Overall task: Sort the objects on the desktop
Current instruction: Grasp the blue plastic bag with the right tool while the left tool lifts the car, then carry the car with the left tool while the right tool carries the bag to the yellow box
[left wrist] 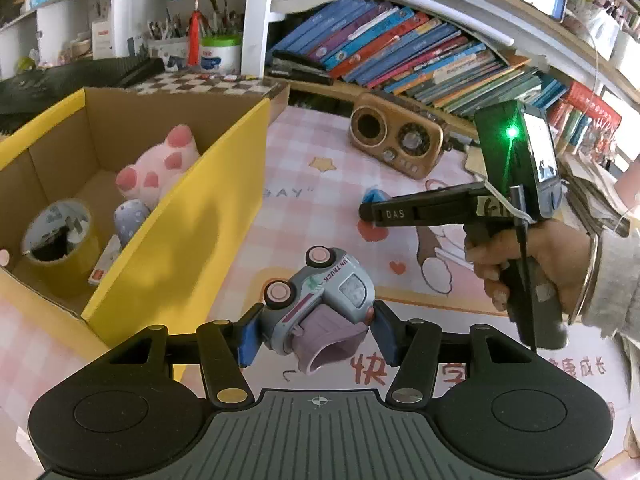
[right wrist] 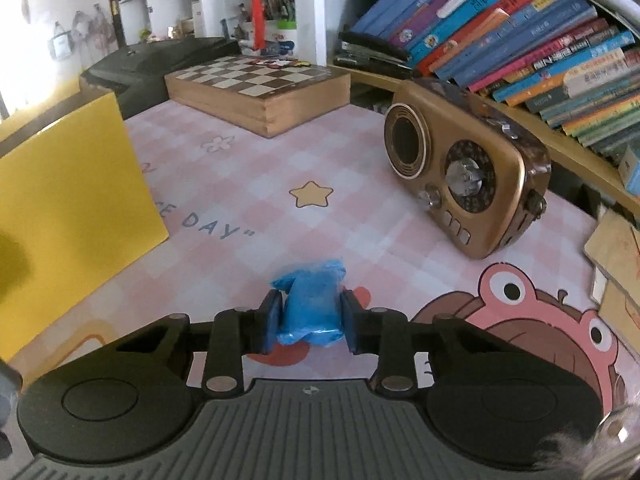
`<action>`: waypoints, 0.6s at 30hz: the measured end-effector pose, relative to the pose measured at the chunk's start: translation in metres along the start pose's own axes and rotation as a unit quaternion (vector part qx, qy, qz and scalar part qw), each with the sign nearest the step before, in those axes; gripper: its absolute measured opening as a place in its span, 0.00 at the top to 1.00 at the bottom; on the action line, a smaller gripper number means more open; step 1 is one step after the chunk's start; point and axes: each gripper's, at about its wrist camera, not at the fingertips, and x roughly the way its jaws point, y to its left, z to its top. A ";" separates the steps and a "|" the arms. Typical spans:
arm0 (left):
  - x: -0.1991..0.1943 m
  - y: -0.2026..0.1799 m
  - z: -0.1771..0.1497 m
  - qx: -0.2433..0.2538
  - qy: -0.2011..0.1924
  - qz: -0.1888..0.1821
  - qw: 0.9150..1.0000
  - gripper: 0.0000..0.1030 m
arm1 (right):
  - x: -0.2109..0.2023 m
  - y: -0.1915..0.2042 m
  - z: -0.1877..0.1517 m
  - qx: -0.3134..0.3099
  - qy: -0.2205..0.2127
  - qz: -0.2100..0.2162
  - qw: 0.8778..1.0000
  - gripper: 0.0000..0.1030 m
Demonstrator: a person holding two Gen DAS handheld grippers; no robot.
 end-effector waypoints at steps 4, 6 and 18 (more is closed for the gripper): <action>-0.003 -0.003 0.002 0.010 -0.006 -0.007 1.000 0.46 | -0.015 0.000 -0.001 0.021 -0.016 -0.008 1.000 0.74; -0.004 -0.003 0.003 0.009 -0.010 -0.010 1.000 0.46 | -0.026 -0.001 -0.003 0.031 -0.024 -0.012 0.999 0.74; -0.017 -0.005 0.003 0.012 -0.036 -0.030 0.999 0.46 | -0.098 -0.004 -0.021 0.088 -0.056 -0.057 0.993 0.74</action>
